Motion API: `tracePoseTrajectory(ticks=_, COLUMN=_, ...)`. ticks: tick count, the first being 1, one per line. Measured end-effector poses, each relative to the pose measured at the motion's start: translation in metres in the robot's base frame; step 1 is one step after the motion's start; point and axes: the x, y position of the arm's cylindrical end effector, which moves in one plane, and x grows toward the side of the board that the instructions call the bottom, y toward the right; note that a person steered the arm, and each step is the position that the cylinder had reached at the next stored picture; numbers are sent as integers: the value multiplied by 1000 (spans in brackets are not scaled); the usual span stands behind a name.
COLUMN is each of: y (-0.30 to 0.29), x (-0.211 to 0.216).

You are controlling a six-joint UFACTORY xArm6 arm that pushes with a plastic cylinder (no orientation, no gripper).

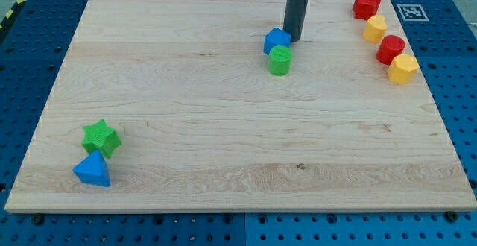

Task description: Push the blue cube to the top of the green star

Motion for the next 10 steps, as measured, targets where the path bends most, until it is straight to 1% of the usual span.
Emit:
tracePoseTrajectory(ticks=2, y=-14, x=18)
tracePoseTrajectory(ticks=3, y=-41, x=21)
tracePoseTrajectory(ticks=4, y=-74, x=32)
tracePoseTrajectory(ticks=5, y=-97, x=59)
tracePoseTrajectory(ticks=7, y=-147, x=126)
tracePoseTrajectory(ticks=9, y=-207, x=153)
tracePoseTrajectory(ticks=10, y=-238, x=154)
